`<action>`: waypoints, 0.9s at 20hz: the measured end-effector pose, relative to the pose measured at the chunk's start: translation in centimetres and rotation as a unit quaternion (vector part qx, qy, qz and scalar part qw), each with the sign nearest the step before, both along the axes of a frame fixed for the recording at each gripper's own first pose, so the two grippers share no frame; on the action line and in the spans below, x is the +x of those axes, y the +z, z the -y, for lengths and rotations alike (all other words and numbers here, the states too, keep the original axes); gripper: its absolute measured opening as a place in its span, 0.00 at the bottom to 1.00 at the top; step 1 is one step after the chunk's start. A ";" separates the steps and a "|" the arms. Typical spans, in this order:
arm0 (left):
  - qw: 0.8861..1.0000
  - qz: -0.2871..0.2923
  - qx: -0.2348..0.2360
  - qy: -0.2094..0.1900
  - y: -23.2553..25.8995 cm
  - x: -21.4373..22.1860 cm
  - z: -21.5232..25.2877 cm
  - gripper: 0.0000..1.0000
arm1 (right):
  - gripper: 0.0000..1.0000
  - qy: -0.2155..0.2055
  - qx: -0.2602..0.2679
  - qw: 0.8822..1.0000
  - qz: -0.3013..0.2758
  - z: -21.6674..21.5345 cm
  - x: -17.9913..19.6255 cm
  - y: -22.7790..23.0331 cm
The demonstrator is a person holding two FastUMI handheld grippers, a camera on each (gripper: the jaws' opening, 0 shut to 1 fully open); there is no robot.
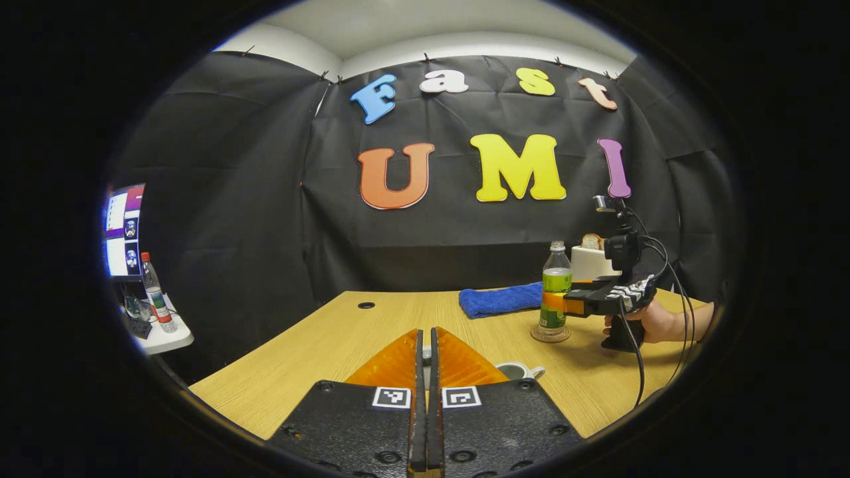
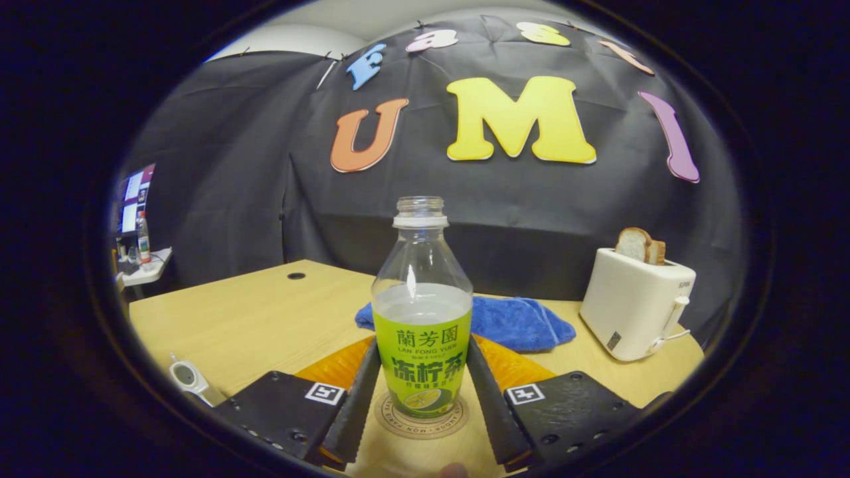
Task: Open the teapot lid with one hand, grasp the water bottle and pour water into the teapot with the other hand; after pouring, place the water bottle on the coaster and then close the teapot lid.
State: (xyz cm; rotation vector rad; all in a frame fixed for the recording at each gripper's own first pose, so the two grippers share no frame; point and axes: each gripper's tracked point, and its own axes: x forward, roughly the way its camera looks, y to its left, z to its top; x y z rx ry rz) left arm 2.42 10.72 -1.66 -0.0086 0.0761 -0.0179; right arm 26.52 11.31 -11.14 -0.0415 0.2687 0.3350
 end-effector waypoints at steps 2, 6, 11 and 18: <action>1.000 0.002 -0.001 -0.001 0.0 0.3 0.2 0.03 | 0.74 -0.004 0.000 1.000 -0.005 0.2 -0.2 -0.5; 1.000 0.003 -0.004 -0.007 -0.2 0.4 0.8 0.03 | 0.87 -0.001 0.006 1.000 -0.005 0.0 -0.6 0.3; 0.999 0.011 -0.012 -0.035 -0.4 1.5 3.4 0.03 | 0.98 -0.012 0.028 0.999 0.008 1.8 -3.7 3.1; 0.996 0.005 -0.009 -0.093 -3.1 3.4 8.9 0.03 | 0.96 -0.066 0.028 0.997 0.035 8.6 -12.2 4.9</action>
